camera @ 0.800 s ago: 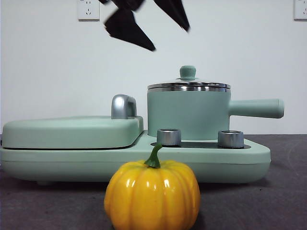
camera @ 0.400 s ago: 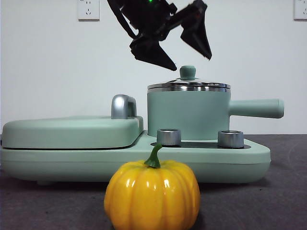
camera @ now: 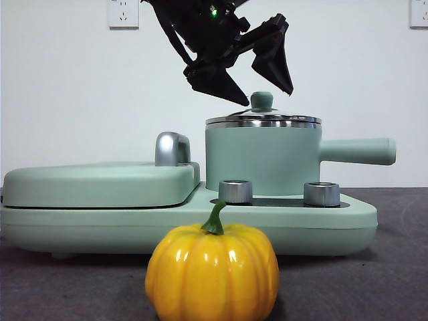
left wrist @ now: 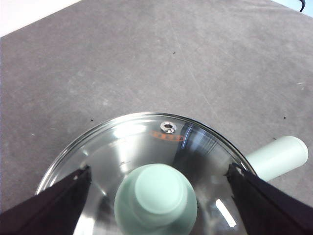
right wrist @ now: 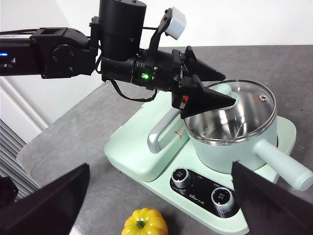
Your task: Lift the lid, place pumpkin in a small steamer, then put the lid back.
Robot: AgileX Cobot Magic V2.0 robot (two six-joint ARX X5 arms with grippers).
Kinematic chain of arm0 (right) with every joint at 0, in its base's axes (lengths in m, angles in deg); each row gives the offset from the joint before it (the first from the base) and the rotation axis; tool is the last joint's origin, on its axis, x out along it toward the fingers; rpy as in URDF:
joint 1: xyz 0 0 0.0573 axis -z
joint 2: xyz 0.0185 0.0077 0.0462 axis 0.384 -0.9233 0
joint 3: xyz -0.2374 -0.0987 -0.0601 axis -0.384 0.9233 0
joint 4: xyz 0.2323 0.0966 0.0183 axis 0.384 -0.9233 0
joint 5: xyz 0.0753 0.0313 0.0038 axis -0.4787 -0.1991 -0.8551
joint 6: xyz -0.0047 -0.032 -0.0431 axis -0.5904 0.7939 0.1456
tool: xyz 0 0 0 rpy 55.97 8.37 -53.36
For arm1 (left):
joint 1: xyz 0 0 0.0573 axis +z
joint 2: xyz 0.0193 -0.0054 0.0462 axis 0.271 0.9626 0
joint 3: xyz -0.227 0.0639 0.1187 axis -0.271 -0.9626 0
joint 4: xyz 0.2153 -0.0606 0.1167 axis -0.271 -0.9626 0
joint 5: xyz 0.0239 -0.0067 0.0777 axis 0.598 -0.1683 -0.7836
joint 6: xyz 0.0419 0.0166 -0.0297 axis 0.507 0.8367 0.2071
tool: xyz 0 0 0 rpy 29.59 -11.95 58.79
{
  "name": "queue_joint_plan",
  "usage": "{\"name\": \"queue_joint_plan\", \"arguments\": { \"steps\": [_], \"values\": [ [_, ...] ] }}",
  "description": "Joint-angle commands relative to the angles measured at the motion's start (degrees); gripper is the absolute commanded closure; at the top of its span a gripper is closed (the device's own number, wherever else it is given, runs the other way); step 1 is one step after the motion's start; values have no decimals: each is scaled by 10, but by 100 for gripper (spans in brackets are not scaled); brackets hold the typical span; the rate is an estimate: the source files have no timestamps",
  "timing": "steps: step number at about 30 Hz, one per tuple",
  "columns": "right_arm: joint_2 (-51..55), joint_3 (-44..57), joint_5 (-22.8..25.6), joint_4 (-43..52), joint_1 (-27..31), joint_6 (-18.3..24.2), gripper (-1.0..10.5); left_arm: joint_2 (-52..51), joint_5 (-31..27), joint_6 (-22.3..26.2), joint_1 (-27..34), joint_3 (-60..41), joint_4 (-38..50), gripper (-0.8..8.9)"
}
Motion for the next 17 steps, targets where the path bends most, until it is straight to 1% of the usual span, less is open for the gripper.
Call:
{"name": "queue_joint_plan", "arguments": {
  "steps": [1, 12, 15, 17],
  "values": [
    [-2, -10, 1, 4, -1, 2, 485, 16, 0, 10, -6, 17, 4, 390],
    [-2, -10, 1, 4, -1, 2, 485, 17, 0, 10, -6, 17, -18, 392],
    [-2, -10, 1, 4, -1, 2, 485, 19, 0, 10, -6, 17, -17, 442],
    [-2, -10, 1, 4, -1, 2, 485, 23, 0, 10, -6, 17, -17, 447]
  ]
}}
